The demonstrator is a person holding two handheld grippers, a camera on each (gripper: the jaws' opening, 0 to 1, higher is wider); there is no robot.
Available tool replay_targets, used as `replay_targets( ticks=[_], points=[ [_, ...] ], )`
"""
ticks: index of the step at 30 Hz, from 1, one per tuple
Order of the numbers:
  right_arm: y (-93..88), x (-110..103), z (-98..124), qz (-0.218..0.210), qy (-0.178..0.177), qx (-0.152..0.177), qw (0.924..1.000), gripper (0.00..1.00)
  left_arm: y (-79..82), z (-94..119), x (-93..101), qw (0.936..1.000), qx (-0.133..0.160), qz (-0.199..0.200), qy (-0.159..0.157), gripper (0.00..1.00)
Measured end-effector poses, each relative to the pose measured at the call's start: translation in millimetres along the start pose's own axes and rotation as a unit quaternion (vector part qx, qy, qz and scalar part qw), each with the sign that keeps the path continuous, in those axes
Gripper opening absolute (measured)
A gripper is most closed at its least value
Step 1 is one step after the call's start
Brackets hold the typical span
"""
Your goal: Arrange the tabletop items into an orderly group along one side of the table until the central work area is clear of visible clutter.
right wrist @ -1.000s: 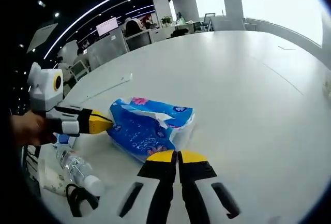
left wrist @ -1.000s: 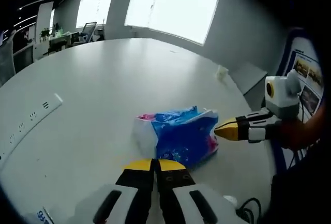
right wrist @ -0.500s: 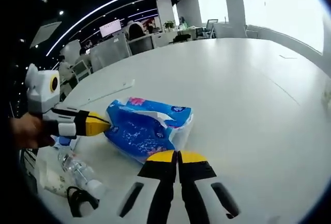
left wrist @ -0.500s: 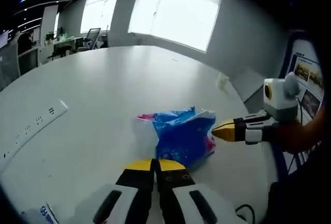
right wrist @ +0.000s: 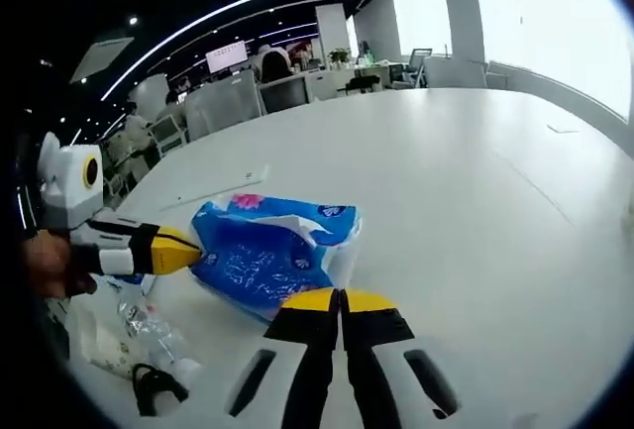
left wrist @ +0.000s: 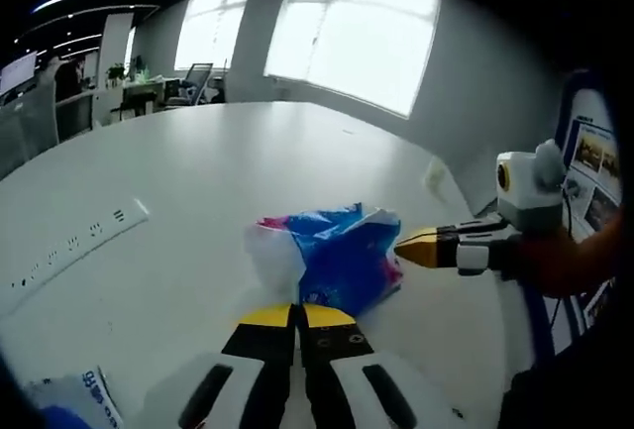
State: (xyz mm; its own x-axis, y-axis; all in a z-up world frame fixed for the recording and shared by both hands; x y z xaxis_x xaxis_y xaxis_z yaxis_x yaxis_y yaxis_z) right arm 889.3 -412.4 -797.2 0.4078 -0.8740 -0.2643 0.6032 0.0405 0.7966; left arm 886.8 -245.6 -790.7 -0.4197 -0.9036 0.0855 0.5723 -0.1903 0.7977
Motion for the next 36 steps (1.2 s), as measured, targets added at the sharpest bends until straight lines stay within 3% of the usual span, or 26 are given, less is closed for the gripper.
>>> replay_targets(
  ticks=[9,16,21,28,36],
  points=[
    [24.0,1,-8,0.043,0.029,-0.011,0.9986,0.0,0.3,9,4.7,0.9994,0.012,0.022,0.024,0.0],
    [28.6,-1,-22,0.083,0.057,-0.028,0.9945,0.0,-2.4,12,-1.2,0.995,0.014,0.073,0.066,0.0],
    [34.1,-7,-31,0.112,0.079,-0.031,0.99,0.0,-6.7,13,-5.3,0.9912,0.013,0.086,0.1,0.0],
    [33.6,-9,-47,0.141,0.093,-0.044,0.9846,0.0,-14.4,7,-10.9,0.9842,-0.002,0.112,0.137,0.0],
    [22.1,-4,-59,0.155,0.095,-0.064,0.9813,0.0,-28.9,-9,-16.8,0.9823,-0.027,0.117,0.144,0.01]
  ],
)
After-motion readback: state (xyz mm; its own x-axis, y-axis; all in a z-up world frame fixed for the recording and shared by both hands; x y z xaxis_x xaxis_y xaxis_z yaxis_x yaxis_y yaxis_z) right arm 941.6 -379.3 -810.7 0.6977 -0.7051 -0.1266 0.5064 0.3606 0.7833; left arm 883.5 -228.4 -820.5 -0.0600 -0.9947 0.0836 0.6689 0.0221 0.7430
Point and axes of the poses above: the point that each gripper's makers call its tool centre point, and the gripper's own axes: z roughly backward along the fingers, x roughly to its right, y roughly out of its top, the point moved 3 cm from there along z, roughly backward along the fingers, and after that the axes turned 12 degrees about y, right-handed, at the moved point
